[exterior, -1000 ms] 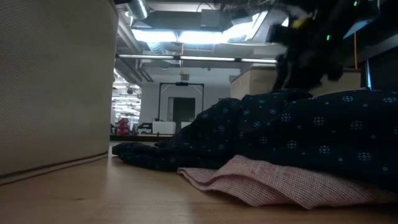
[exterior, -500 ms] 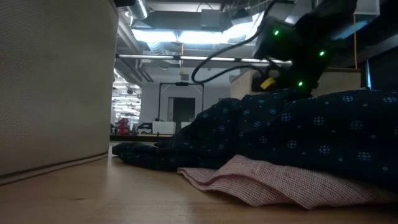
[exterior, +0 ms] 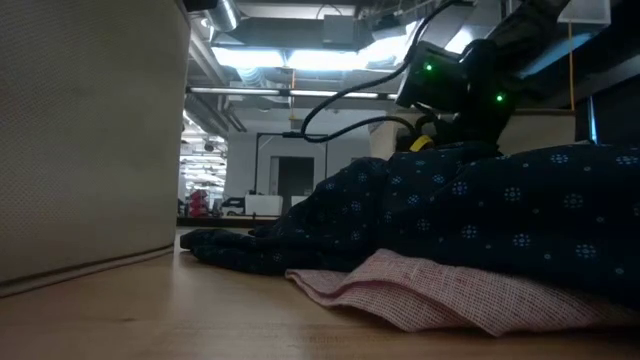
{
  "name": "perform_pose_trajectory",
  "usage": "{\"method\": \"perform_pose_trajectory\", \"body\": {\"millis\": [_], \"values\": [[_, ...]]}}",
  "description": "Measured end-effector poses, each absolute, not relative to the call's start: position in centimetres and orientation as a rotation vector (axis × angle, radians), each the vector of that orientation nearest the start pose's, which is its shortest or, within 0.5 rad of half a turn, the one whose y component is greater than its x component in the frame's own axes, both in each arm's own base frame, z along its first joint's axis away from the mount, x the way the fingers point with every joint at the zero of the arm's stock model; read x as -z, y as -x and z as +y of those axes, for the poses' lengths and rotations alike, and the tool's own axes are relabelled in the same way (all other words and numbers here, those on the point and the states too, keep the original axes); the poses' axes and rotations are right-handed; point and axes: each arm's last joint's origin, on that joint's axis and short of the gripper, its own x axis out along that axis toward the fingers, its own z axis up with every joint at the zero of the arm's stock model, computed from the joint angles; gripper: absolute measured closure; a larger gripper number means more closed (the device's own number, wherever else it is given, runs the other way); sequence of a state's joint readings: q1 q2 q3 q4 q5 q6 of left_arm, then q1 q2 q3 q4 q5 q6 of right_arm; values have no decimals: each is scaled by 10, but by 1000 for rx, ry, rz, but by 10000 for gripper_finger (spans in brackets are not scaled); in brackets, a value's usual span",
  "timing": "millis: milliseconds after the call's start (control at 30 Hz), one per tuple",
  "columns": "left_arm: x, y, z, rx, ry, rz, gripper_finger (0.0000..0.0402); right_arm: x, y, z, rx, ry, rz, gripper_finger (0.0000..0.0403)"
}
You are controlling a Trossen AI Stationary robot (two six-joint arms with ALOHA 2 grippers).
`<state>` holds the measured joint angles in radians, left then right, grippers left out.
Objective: Sort clothes
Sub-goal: Put the blue sock into the bottom laundry organizer
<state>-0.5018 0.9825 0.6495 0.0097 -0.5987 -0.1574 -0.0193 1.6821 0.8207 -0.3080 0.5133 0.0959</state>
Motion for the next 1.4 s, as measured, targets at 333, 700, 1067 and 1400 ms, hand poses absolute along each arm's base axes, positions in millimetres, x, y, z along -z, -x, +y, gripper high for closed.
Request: {"method": "perform_pose_trajectory", "body": {"millis": [333,700,1067,1400], "values": [[-271,-193,-87,-117,-15,266,277,-166,-285,-4,465,239,1010,393],[-273,-195,-85,-127,-38,244,277,-245,-293,21,381,259,680,397],[-276,-203,-69,-195,6,218,233,-283,-313,31,211,224,348,397],[-273,-225,-57,-262,-30,165,203,-302,-318,33,180,172,138,395]]}}
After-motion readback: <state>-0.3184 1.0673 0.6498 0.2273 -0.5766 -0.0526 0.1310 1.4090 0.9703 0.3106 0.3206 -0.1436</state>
